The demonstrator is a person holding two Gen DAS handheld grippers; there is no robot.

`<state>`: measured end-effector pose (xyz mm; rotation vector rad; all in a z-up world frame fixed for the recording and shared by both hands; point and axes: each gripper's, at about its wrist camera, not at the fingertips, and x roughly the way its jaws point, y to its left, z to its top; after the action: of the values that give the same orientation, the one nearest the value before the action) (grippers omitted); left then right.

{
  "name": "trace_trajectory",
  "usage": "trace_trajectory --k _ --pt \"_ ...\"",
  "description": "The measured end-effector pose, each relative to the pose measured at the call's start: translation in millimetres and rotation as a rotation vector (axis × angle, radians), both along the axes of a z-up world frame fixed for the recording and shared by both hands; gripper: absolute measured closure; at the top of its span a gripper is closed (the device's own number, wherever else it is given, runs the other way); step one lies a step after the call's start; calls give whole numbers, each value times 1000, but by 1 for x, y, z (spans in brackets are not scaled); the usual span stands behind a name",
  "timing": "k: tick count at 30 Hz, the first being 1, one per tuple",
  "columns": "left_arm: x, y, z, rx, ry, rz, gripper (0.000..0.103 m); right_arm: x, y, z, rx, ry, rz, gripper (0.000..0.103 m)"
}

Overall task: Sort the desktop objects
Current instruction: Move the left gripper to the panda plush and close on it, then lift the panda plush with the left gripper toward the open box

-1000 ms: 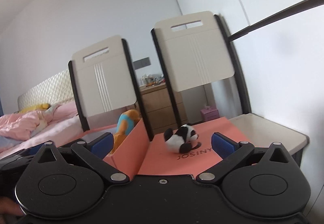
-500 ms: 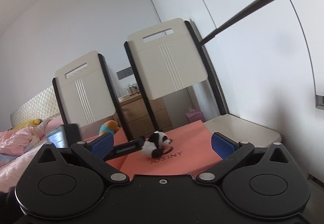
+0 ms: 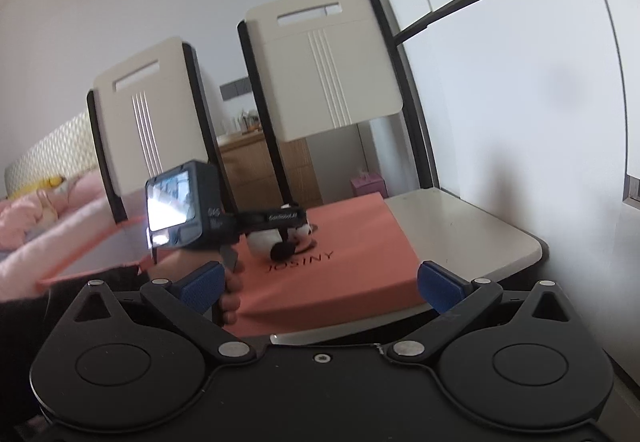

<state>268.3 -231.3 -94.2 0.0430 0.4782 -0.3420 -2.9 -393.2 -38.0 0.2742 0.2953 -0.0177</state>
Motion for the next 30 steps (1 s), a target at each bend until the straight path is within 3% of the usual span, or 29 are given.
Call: trace_trajectory --k 6,14,20,30 --pt "11 -3 -6 5 68 -18 10 5 6 -2 -9 22 21 1" --pt "12 -4 -7 46 55 -16 49 10 13 -1 16 27 44 1" --pt "3 1 3 26 51 -46 57 11 22 2 4 17 59 1" --pt "-28 17 45 -28 -34 -50 57 13 34 4 -3 8 72 1"
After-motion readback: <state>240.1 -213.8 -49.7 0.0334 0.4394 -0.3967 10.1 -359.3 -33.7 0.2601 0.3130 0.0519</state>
